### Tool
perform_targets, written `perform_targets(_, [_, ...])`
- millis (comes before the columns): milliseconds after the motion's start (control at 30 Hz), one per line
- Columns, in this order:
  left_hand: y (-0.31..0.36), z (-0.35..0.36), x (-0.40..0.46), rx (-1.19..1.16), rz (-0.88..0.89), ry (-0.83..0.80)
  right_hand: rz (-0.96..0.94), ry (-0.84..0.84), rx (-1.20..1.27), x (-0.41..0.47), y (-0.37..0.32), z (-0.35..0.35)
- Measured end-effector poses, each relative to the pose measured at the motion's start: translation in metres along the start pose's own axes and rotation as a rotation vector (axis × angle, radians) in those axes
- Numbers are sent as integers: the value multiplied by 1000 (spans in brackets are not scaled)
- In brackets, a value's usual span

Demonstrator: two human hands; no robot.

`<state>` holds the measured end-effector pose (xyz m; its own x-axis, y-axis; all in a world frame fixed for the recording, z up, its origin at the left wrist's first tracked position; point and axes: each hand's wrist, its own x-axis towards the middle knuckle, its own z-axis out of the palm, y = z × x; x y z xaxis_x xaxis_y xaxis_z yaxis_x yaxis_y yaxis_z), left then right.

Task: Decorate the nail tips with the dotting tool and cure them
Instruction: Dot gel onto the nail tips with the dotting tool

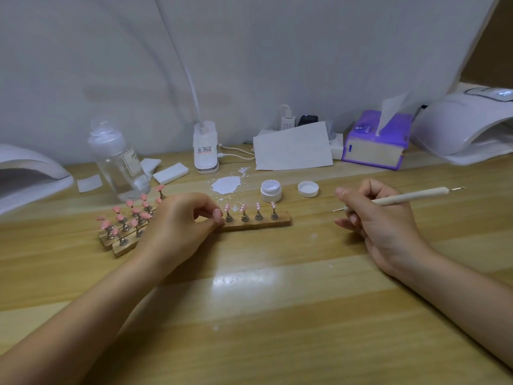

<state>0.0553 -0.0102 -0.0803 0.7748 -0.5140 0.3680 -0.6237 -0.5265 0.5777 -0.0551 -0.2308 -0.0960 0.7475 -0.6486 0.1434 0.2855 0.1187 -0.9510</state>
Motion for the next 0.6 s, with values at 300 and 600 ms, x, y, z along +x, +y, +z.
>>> perform_targets(300, [38,8,-15,-500,123,106,-18,-9,-53,-5,-6,4])
perform_targets(600, [78,72,-5,-676,32,-327,-16,6,37,-4,-7,0])
